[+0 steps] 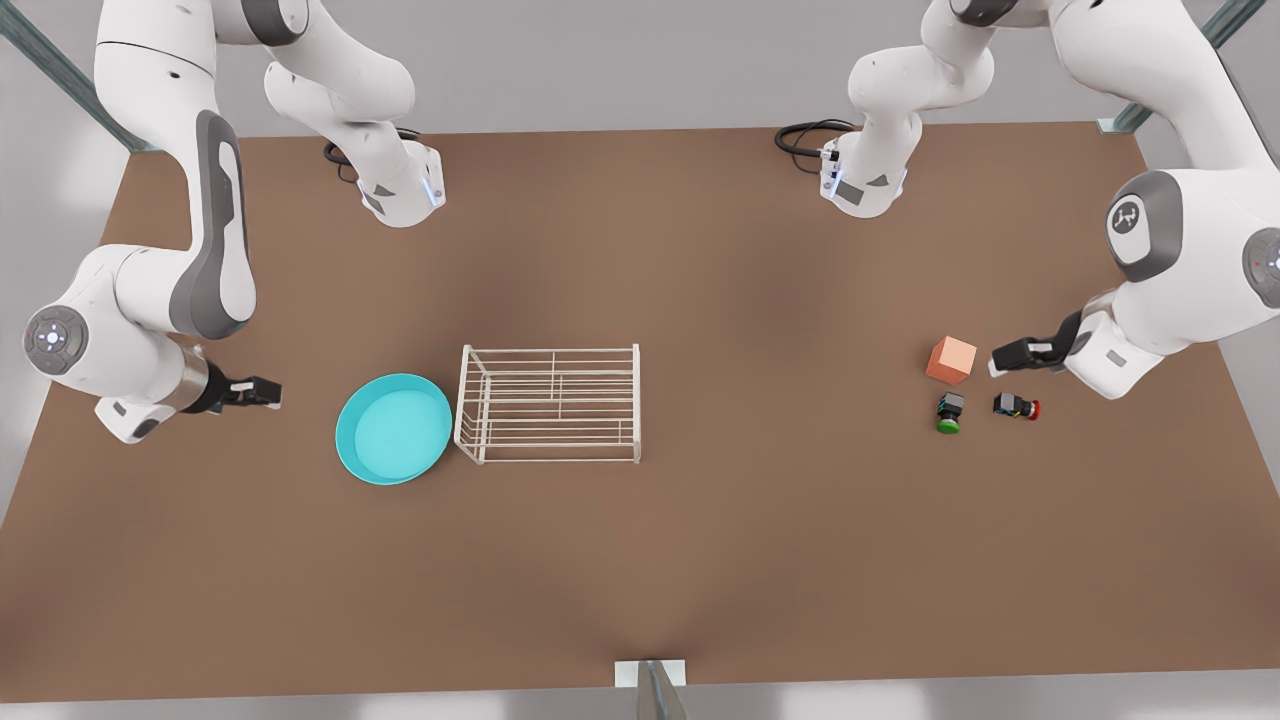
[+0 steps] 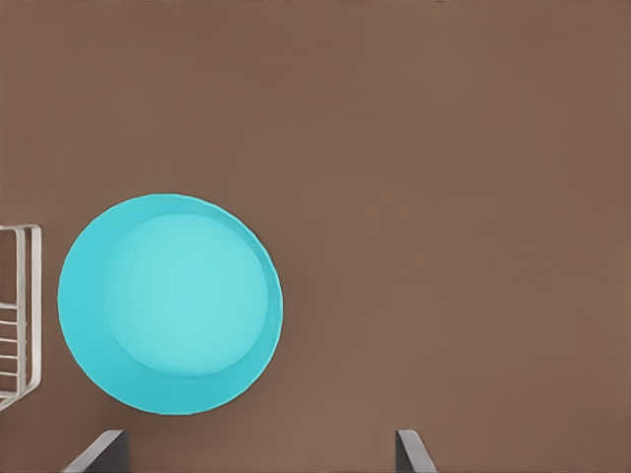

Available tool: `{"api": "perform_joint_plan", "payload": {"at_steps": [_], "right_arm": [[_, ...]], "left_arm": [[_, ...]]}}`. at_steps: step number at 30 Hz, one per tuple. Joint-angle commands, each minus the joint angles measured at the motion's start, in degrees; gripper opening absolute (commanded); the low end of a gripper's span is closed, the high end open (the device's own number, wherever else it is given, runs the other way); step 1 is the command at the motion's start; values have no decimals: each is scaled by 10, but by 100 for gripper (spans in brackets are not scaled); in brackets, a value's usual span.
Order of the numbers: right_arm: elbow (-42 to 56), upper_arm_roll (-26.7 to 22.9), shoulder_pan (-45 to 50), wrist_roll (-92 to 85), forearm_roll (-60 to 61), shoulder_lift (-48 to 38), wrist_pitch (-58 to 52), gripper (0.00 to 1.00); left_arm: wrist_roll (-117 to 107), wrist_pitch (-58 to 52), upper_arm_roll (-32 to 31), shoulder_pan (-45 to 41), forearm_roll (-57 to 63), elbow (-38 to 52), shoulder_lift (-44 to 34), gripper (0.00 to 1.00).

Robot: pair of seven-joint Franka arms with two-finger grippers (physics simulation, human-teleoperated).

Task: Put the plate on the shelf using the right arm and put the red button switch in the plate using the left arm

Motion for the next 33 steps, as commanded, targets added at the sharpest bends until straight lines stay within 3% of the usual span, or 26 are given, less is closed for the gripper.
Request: {"api": "perform_joint_plan", "payload": {"at_steps": [1,7,16,20,25,28,33], "right_arm": [[0,0,0,-64,1,0,12,100],[14,1,-25,-64,82,94,21,100],[-65,9,-33,-134,114,156,209,96],[-66,10,-33,-184,139,185,209,86],[-66,24,-43,-212,164,207,203,83],[-66,44,-57,-234,164,218,200,74],[-66,45,-55,-263,163,226,200,70]], "left_arm": [[-3,20,-1,0,1,0,-1,100],[1,18,1,1,1,-1,1,100],[2,16,4,24,0,-2,1,100],[2,15,4,23,1,-6,1,100],[1,15,3,21,3,-5,3,100],[1,15,1,20,12,-5,6,100],[1,15,1,20,12,-5,6,100]]}}
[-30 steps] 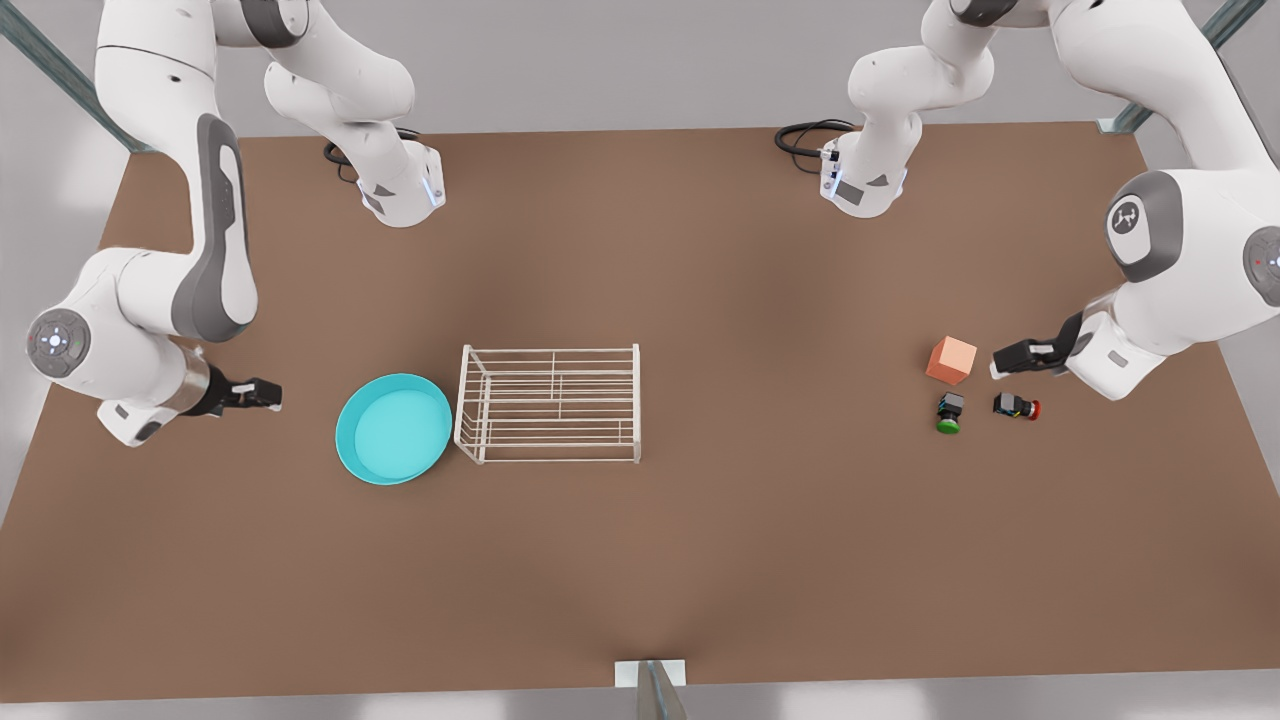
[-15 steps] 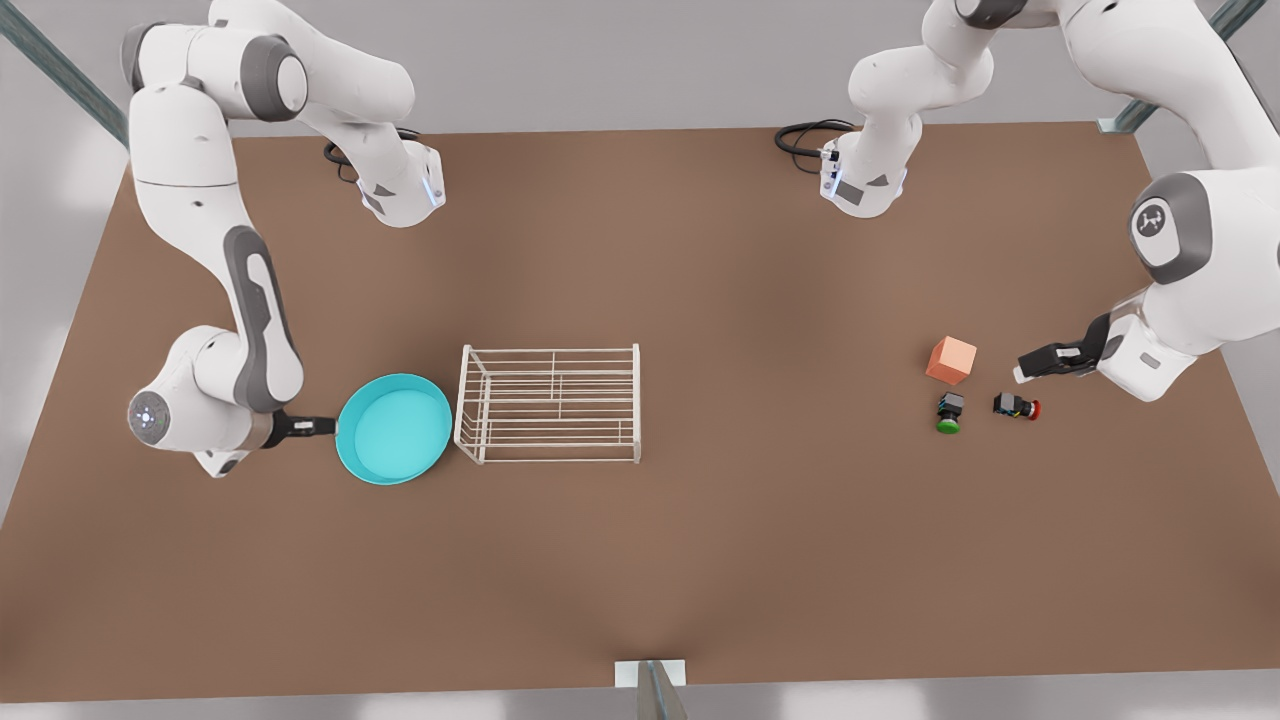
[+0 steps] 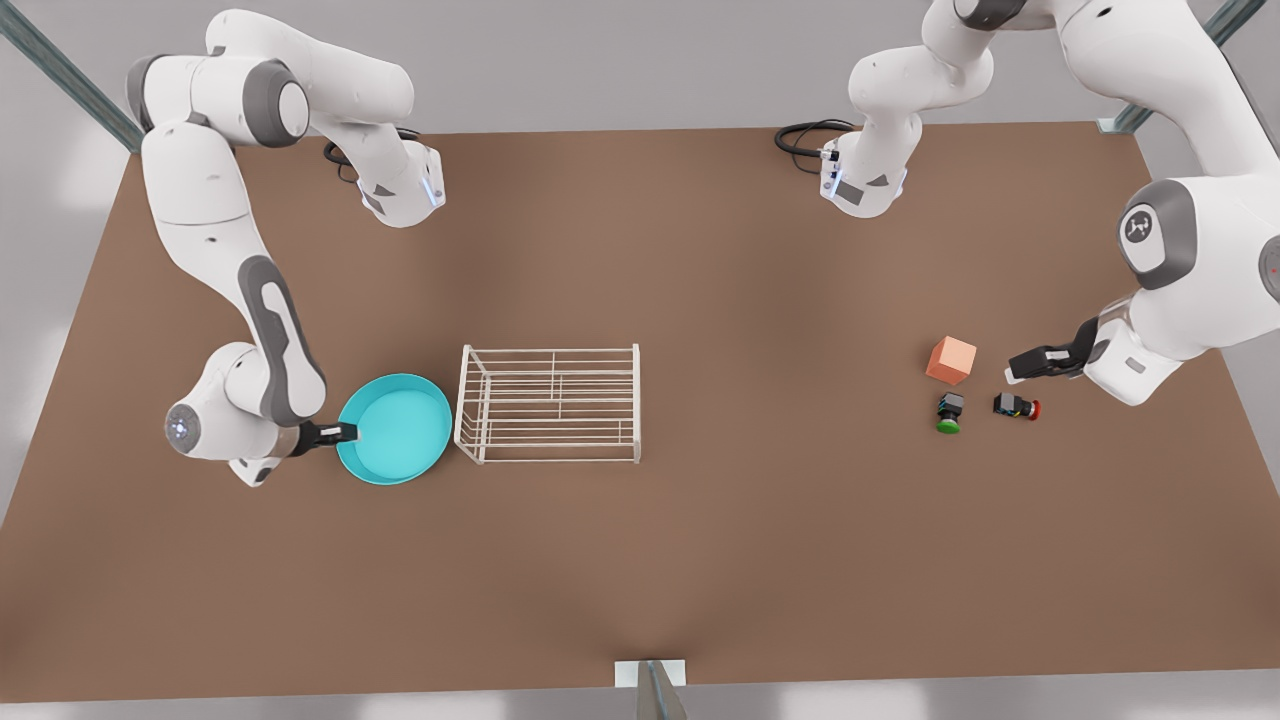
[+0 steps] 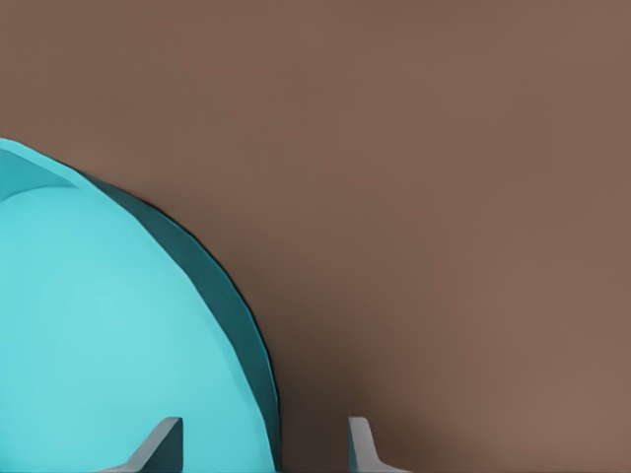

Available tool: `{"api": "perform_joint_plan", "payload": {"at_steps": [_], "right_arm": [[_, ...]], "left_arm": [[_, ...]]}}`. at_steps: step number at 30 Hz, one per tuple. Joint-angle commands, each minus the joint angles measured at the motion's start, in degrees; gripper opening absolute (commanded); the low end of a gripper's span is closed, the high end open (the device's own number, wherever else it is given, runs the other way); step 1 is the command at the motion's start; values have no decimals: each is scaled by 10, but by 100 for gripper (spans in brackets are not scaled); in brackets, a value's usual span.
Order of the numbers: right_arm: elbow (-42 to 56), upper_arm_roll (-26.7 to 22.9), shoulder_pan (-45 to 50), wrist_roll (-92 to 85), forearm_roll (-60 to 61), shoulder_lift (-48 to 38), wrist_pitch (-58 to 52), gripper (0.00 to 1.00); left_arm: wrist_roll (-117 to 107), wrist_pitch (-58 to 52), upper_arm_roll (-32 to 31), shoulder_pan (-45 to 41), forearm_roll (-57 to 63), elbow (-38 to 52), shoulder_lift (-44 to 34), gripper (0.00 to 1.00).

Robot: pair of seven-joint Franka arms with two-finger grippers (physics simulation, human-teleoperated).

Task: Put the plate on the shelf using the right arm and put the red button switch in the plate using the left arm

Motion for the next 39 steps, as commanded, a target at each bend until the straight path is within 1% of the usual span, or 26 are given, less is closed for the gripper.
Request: {"api": "perform_joint_plan", "payload": {"at_steps": [1,3,4,5,6,7,9,12,16,21,23,24,32,37,39], "right_arm": [[0,0,0,-111,2,0,3,69],[0,0,0,-114,2,1,3,63],[0,0,0,-114,2,1,2,55],[0,0,0,-114,2,1,3,51],[0,0,0,-115,1,1,2,42],[0,0,0,-124,1,1,1,36],[1,0,0,-127,1,0,-1,29],[5,0,0,-135,0,-4,-15,25],[6,0,-1,-151,-2,-8,-20,15],[8,-4,-2,-178,-5,-31,-37,13],[8,-5,-5,-190,-5,-37,-38,13],[8,-5,-8,-193,-5,-42,-50,13],[9,-14,-13,-213,-5,-89,-114,13],[20,-16,-21,-212,2,-109,-197,13],[30,-15,-21,-205,2,-115,-236,13]], "left_arm": [[0,0,0,0,2,0,0,100],[0,0,0,0,2,0,0,100],[0,0,0,0,2,0,0,100],[0,0,0,0,3,0,0,100],[0,0,0,1,3,0,0,100],[0,0,0,1,3,0,0,100],[1,0,0,1,3,-1,0,100],[0,0,0,1,3,-4,0,100],[2,-1,4,6,2,-7,-1,100],[1,-1,3,7,2,-7,-2,100],[13,-4,6,20,1,-5,-2,100],[31,-4,6,32,-2,-8,-3,100],[27,-5,2,30,-2,-2,0,100],[26,-4,-1,23,-1,1,1,100],[24,-2,-2,7,2,0,1,100]]}}
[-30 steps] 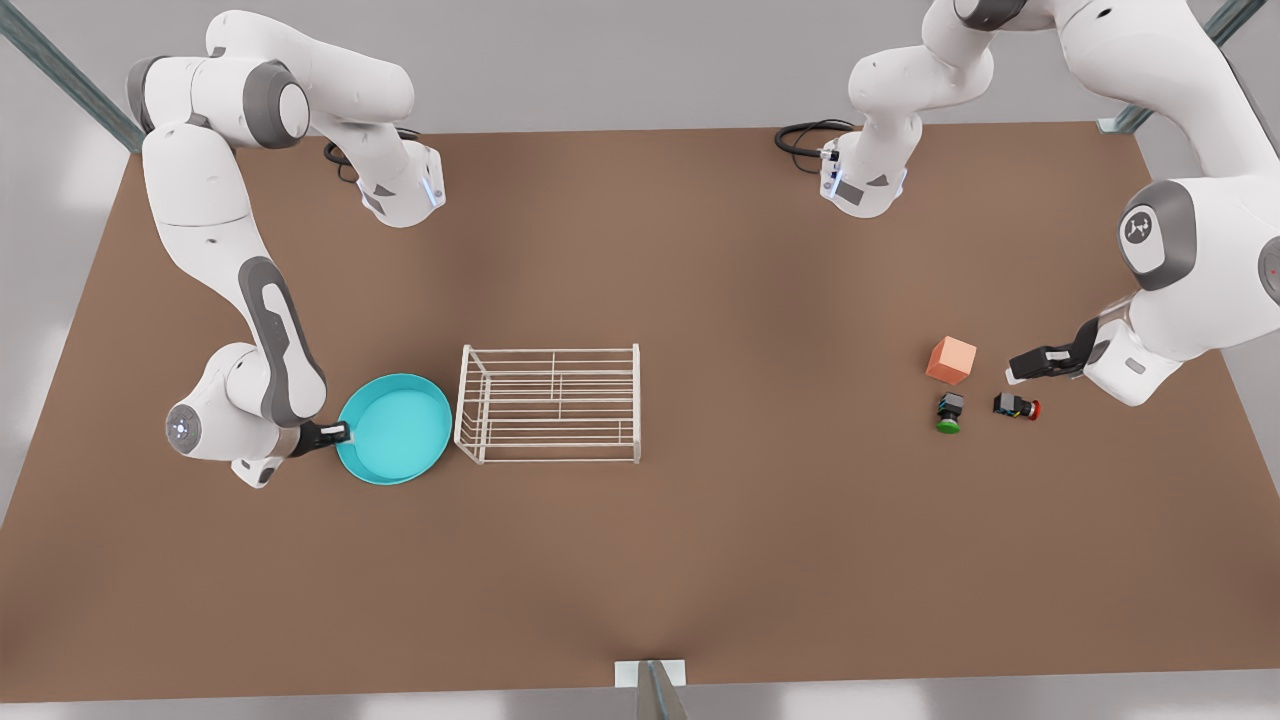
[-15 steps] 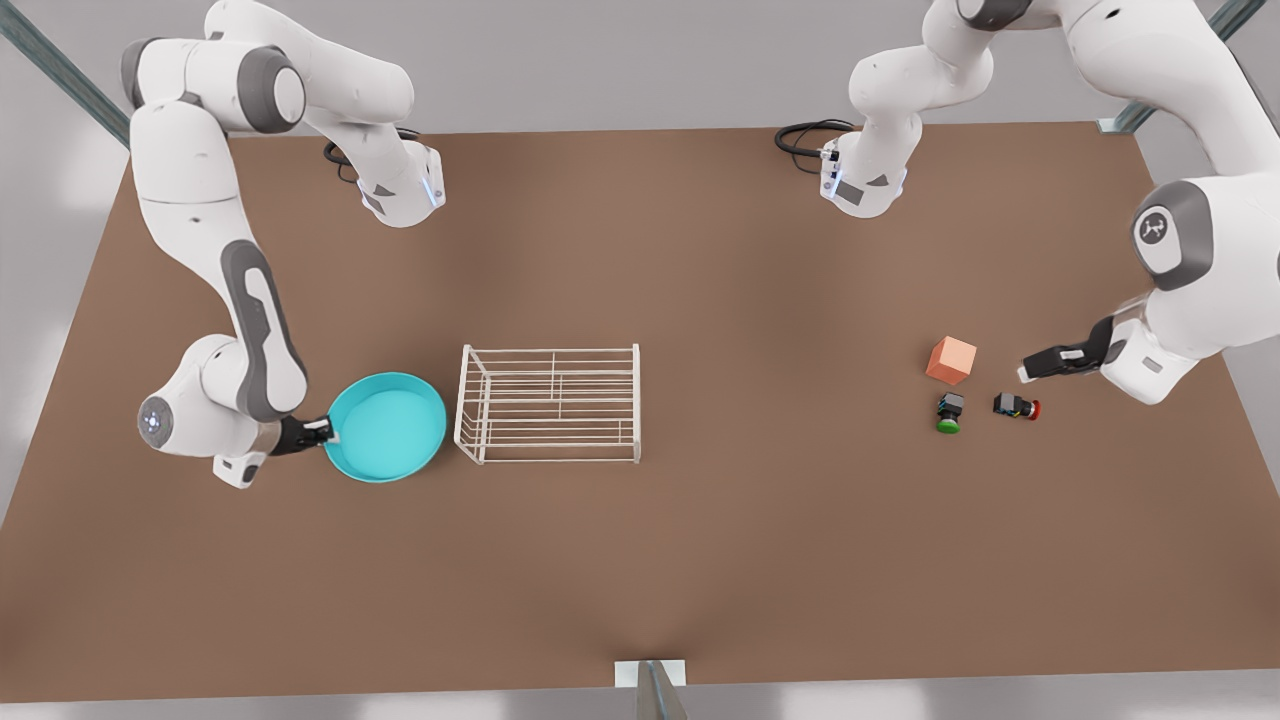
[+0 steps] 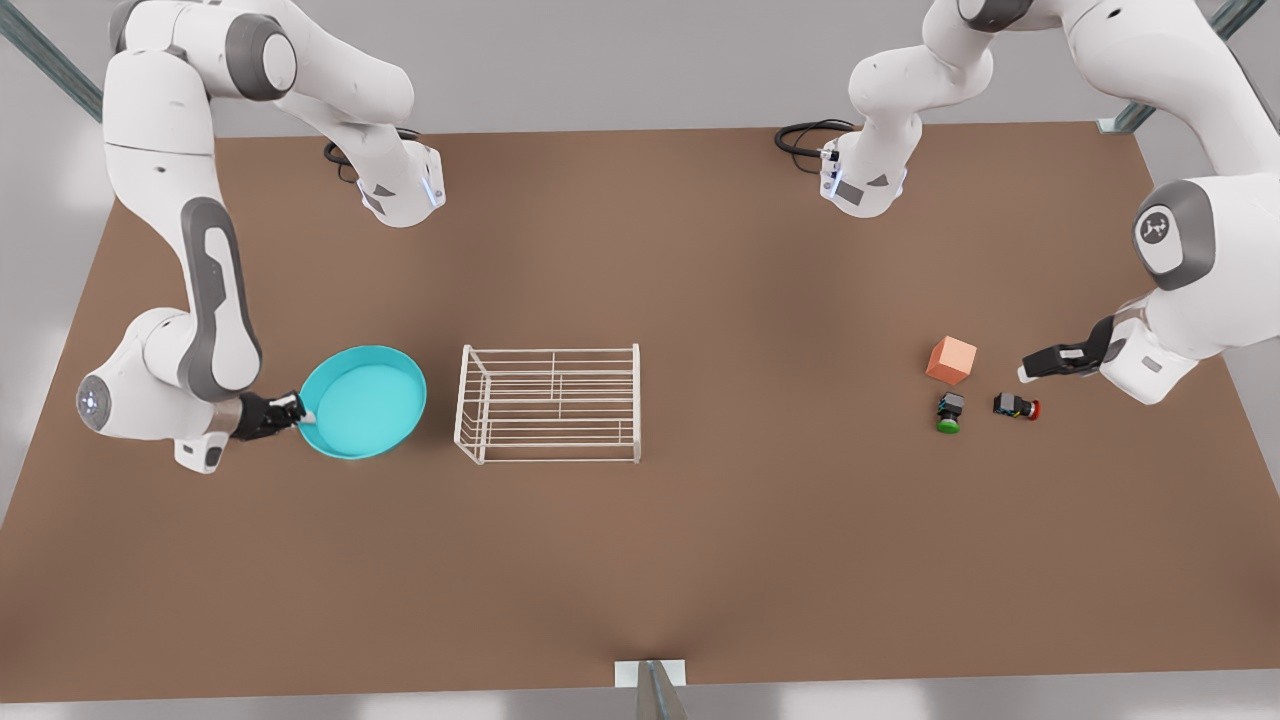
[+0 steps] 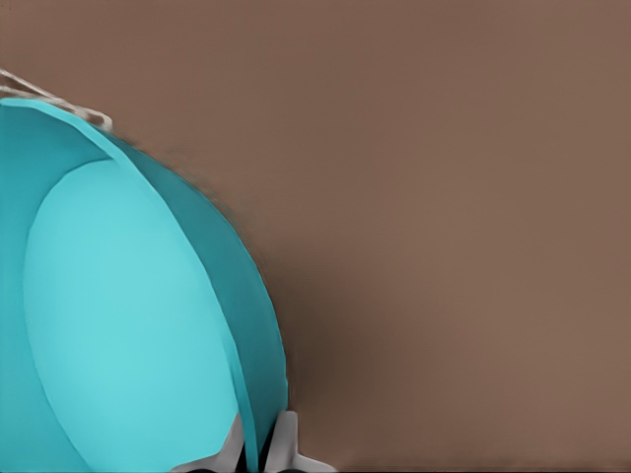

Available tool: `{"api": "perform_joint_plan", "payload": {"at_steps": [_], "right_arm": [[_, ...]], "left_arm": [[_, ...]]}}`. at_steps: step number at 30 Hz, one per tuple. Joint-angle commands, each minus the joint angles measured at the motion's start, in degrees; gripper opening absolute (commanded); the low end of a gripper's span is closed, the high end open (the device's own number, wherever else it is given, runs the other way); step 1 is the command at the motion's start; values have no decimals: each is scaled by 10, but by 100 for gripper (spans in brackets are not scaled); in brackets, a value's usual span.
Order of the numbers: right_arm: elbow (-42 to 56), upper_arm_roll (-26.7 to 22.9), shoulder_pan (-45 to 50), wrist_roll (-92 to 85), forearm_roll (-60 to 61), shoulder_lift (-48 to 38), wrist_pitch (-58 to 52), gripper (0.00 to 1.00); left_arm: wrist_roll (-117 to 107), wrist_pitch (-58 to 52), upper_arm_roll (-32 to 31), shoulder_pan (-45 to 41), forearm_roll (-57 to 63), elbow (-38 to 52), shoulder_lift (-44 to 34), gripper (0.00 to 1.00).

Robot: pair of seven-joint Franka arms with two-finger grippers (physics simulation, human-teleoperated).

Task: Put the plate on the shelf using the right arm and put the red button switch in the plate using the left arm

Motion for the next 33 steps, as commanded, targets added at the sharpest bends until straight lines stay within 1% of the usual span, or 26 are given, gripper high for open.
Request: {"api": "perform_joint_plan", "payload": {"at_steps": [1,5,7,14,15,17,18,19,20,21,22,23,24,25,26,27,28,30,32,33], "right_arm": [[6,2,1,-18,-1,-10,-83,13],[20,15,6,14,-1,-35,-116,13],[22,30,16,33,0,-47,-126,13],[44,32,81,120,16,-55,-143,13],[45,32,95,133,16,-55,-141,13],[50,31,117,158,19,-53,-138,13],[51,31,126,173,19,-51,-133,13],[52,31,134,185,25,-49,-130,13],[56,30,145,194,27,-46,-124,13],[56,30,156,205,31,-45,-122,13],[58,29,166,217,37,-41,-121,13],[68,28,169,229,39,-33,-114,13],[73,28,176,241,51,-31,-114,13],[84,29,182,257,63,-19,-106,13],[85,28,186,268,76,-18,-104,13],[89,28,197,279,83,-12,-96,13],[93,28,202,293,92,-7,-88,13],[93,28,209,304,92,2,-71,13],[92,28,222,313,99,10,-57,13],[92,28,228,315,100,14,-50,13]], "left_arm": [[8,1,0,-9,3,0,-1,100],[9,2,0,-9,10,0,-1,100],[9,2,0,-9,10,0,0,100],[7,2,0,-11,11,-1,0,100],[-10,2,0,-21,11,-2,2,100],[-100,1,0,-65,41,-16,1,100],[-138,2,0,-65,41,-16,2,100],[-233,9,-4,-72,24,-15,13,100],[-294,33,-5,-74,-11,-19,53,100],[-381,51,-5,-75,-10,-18,54,100],[-400,47,-5,-85,-4,-19,57,100],[-462,34,-4,-96,50,-12,40,100],[-490,42,-4,-108,149,-16,68,100],[-579,132,2,-71,113,-68,84,100],[-605,170,6,-36,48,-89,87,100],[-606,190,6,-7,23,-103,87,100],[-607,221,7,-6,24,-130,88,100],[-610,241,7,3,24,-143,99,100],[-602,344,7,27,25,-199,107,100],[-589,349,7,29,33,-204,112,100]]}}
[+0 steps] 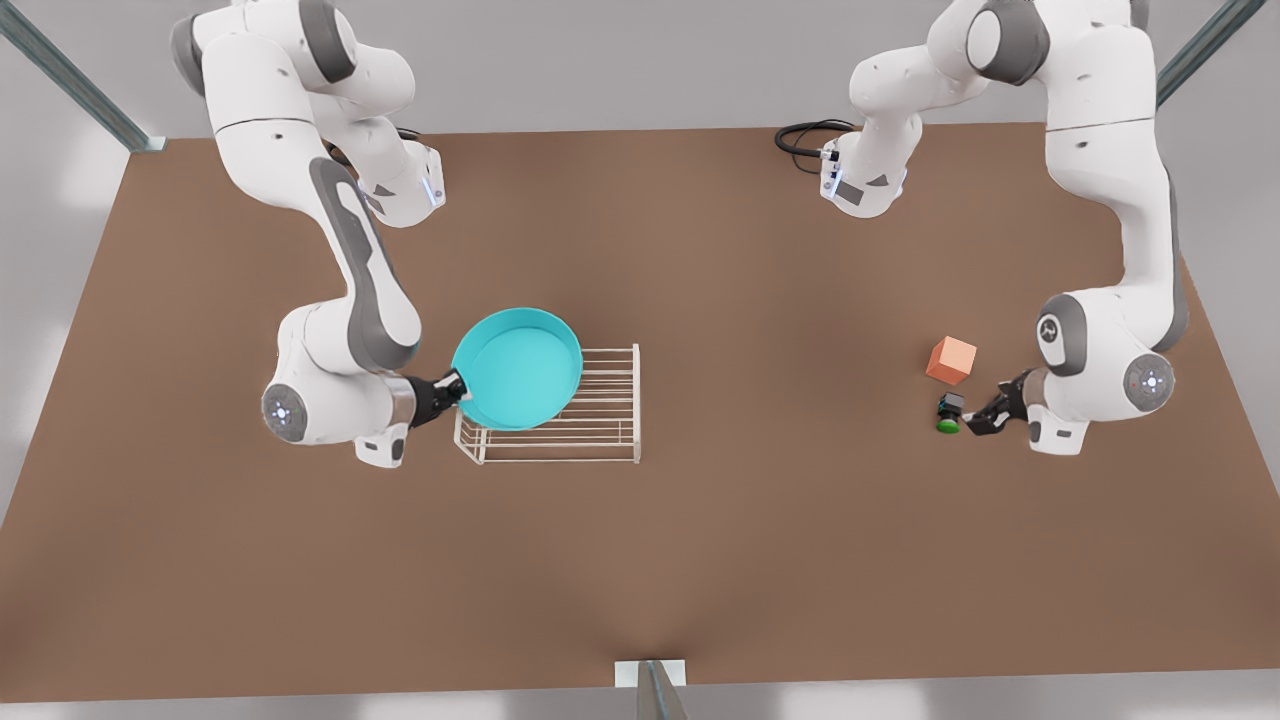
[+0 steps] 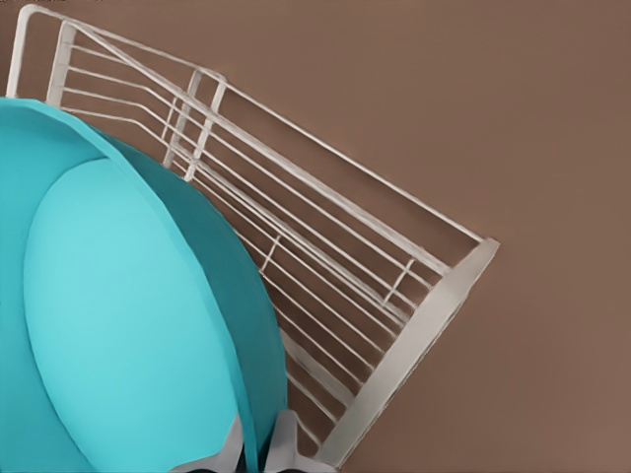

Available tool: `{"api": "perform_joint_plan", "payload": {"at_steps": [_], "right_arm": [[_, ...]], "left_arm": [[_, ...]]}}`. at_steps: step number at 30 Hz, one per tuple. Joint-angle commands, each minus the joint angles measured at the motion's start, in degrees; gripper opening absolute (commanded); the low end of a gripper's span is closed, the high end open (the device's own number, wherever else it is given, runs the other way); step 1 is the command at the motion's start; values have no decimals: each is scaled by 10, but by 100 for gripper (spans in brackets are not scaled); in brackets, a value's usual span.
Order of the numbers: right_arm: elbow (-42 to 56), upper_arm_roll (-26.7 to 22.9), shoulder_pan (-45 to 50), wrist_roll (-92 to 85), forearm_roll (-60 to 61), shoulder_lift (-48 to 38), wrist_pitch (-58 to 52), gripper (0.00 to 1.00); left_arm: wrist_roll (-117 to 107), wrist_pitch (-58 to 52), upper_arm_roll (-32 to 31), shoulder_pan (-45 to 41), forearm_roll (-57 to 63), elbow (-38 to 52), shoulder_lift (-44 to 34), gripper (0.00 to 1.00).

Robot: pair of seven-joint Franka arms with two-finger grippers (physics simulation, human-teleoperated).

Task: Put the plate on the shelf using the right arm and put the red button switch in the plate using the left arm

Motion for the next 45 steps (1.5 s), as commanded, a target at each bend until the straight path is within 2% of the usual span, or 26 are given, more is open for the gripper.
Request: {"api": "perform_joint_plan", "payload": {"at_steps": [1,5,8,9,10,12,14,16,18,19,21,23,28,36,37,38,39,42,45], "right_arm": [[-2,0,8,146,6,5,41,13],[-7,0,31,147,14,19,70,13],[-7,0,31,147,14,22,71,16],[-6,-1,31,147,14,21,71,68],[-6,-6,30,146,14,18,71,100],[-5,-18,26,146,13,-9,62,100],[13,-38,26,147,4,-61,11,100],[150,-61,5,162,-80,-68,-167,100],[144,-66,-62,99,-187,-72,-192,100],[134,-65,-75,96,-235,-62,-174,100],[129,-65,-104,98,-254,-20,-143,100],[-36,-67,-112,108,-254,-74,-1,100],[-31,-85,-112,120,-257,-64,3,100],[-31,-87,-117,120,-255,-58,2,100],[-31,-87,-117,120,-254,-57,2,100],[-31,-87,-117,120,-254,-57,2,100],[-30,-87,-120,119,-254,-57,2,100],[-30,-87,-121,118,-252,-57,2,100],[-31,-88,-126,114,-252,-57,-1,100]], "left_arm": [[-243,123,2,10,10,-16,2,100],[-217,164,4,26,135,-45,12,100],[-150,189,5,58,136,-48,25,100],[-150,197,5,58,136,-51,30,100],[-151,201,5,64,136,-55,31,100],[-148,260,4,96,131,-91,30,100],[-117,260,4,105,121,-100,28,100],[-108,272,3,112,121,-103,31,100],[-109,311,4,113,108,-114,48,100],[-109,313,4,113,107,-118,48,100],[-118,315,2,110,107,-125,48,100],[-117,324,2,111,107,-127,51,100],[-116,353,5,121,108,-139,63,100],[-115,364,5,127,110,-143,77,100],[-116,363,5,127,110,-143,76,92],[-112,361,5,127,110,-143,74,47],[-111,360,5,127,110,-142,73,37],[-109,357,5,127,110,-142,68,32],[-109,356,5,127,111,-142,66,32]]}}
